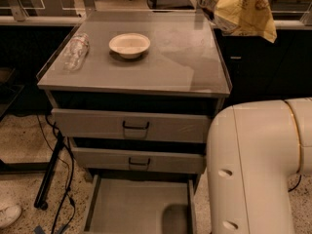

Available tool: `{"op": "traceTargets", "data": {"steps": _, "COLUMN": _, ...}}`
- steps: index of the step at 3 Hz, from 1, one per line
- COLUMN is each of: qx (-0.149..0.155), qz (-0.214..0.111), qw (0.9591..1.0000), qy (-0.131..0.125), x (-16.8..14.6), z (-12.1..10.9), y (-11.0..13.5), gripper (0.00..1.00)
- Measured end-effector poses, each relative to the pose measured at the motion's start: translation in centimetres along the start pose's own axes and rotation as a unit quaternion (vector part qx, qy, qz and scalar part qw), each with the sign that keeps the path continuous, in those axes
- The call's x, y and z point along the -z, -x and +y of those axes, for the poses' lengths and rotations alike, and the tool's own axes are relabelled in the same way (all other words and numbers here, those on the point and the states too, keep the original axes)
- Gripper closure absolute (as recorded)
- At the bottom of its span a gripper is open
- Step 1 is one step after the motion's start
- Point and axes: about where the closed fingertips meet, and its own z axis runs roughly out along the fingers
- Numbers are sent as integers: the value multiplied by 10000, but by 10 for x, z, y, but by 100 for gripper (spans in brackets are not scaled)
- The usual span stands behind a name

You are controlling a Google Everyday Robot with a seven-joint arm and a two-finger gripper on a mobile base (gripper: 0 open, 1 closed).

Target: Place brown chip bag into bottom drawer

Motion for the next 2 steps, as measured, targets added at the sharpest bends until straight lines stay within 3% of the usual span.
{"op": "traceTargets", "data": {"steps": 2, "qx": 134, "qz": -103, "qw": 9996, "qy": 226, "x": -11, "z": 10, "y": 5, "gripper": 100}}
